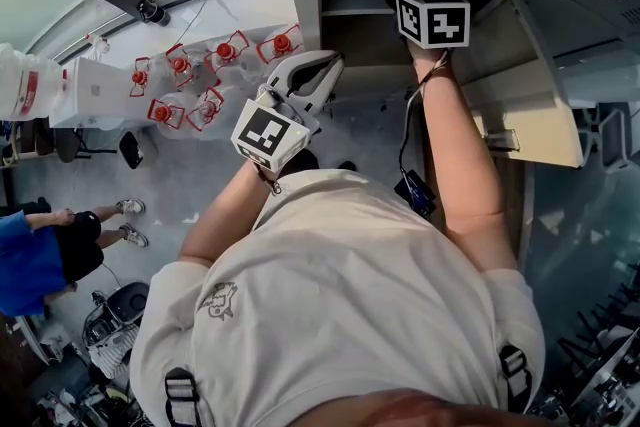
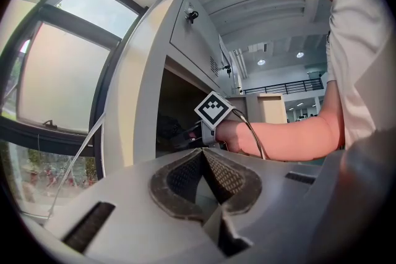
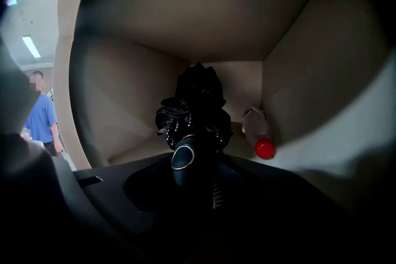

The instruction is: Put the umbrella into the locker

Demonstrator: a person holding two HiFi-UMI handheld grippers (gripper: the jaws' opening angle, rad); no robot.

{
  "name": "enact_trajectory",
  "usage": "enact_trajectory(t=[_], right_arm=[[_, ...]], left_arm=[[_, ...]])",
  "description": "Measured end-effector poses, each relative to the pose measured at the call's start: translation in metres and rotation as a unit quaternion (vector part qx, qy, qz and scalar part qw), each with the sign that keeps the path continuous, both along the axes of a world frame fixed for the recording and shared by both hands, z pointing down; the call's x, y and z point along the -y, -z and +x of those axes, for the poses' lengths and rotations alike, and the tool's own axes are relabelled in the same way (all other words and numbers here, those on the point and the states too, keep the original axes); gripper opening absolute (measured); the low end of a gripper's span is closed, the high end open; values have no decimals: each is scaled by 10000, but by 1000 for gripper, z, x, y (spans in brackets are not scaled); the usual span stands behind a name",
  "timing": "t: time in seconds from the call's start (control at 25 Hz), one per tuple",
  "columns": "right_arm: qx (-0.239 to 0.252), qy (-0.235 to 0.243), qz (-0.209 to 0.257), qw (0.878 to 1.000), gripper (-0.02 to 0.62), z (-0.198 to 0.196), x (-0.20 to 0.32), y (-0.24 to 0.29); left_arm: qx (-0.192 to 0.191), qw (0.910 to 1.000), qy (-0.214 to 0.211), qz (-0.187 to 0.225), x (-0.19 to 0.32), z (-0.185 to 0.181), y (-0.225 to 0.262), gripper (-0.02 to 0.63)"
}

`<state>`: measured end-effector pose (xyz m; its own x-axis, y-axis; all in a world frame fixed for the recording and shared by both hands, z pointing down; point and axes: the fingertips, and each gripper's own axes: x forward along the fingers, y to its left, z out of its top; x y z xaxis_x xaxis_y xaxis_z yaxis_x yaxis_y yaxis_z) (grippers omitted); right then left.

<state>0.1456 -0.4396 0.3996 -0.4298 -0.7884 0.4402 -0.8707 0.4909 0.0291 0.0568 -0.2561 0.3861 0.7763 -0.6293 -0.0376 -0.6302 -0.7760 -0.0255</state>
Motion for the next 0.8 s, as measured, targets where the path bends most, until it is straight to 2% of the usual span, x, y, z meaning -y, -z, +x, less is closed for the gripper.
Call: enact_trajectory(t=[0.44,0.8], right_arm=[[-359,-25,-376,9986,153,5,18,-17],[-841,179,-814,9930,158,-2,19,-31]], left_arm=[[23,10000,-75,61,-1,4,1,12],[-74,10000,-18,18,-1,6,2,12]])
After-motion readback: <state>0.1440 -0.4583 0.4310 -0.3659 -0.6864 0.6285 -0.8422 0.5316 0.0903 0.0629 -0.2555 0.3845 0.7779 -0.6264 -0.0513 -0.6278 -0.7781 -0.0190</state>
